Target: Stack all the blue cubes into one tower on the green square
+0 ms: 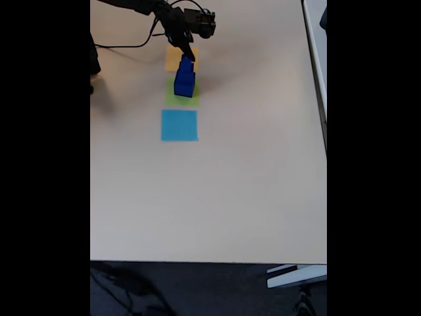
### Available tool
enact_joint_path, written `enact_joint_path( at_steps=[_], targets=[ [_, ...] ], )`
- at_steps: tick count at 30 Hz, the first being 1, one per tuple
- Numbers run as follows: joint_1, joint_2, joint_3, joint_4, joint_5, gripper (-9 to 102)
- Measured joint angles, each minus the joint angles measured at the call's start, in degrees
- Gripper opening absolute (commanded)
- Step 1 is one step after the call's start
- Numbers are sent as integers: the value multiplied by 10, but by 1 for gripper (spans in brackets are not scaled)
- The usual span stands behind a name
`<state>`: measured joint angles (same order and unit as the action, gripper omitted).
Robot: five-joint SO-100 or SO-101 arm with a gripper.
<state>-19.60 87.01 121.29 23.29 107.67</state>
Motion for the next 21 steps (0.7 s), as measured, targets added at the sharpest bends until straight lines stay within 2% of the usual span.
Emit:
enact_joint_path(
  at_steps=[11,21],
  targets=[
    [17,13,36,-4,4,11],
    [16,13,39,-4,4,10]
  ],
)
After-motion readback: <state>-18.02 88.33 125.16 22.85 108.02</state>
